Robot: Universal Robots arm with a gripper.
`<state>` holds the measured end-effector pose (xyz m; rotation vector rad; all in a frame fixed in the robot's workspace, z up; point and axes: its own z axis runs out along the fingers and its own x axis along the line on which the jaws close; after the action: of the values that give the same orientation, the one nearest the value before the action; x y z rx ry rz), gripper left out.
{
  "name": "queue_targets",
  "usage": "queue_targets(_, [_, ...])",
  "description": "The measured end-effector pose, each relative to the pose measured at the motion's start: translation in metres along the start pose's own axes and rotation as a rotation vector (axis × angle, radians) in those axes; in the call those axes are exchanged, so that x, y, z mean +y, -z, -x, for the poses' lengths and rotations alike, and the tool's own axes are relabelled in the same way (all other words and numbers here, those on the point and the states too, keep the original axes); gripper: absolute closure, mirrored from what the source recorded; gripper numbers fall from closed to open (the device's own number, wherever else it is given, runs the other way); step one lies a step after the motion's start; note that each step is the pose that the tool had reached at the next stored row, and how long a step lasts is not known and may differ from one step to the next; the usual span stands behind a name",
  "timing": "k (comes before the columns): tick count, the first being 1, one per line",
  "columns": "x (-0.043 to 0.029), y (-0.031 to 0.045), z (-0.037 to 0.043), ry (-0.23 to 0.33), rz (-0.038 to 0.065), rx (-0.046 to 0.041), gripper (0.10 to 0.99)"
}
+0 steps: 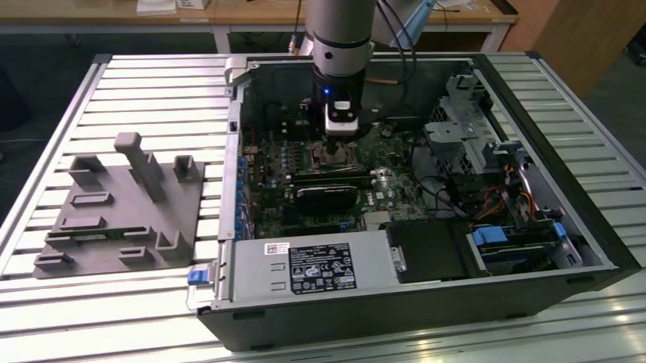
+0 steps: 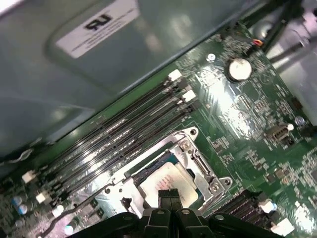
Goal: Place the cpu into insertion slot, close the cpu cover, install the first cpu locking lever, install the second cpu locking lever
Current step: 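Close the cpu cover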
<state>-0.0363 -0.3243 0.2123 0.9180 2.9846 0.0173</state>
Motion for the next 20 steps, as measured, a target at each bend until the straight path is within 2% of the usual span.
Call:
queue_targets(8, [0.0000,-0.0004,0.0000,0.136,0.003,0.0013,0.980])
queue_targets(14, [0.0000,-0.0015,0.0000,0.236,0.009,-0.0055,0.980])
queue_targets(20, [-0.0001,-0.0027,0.0000,0.344,0.013,-0.0067,0.980])
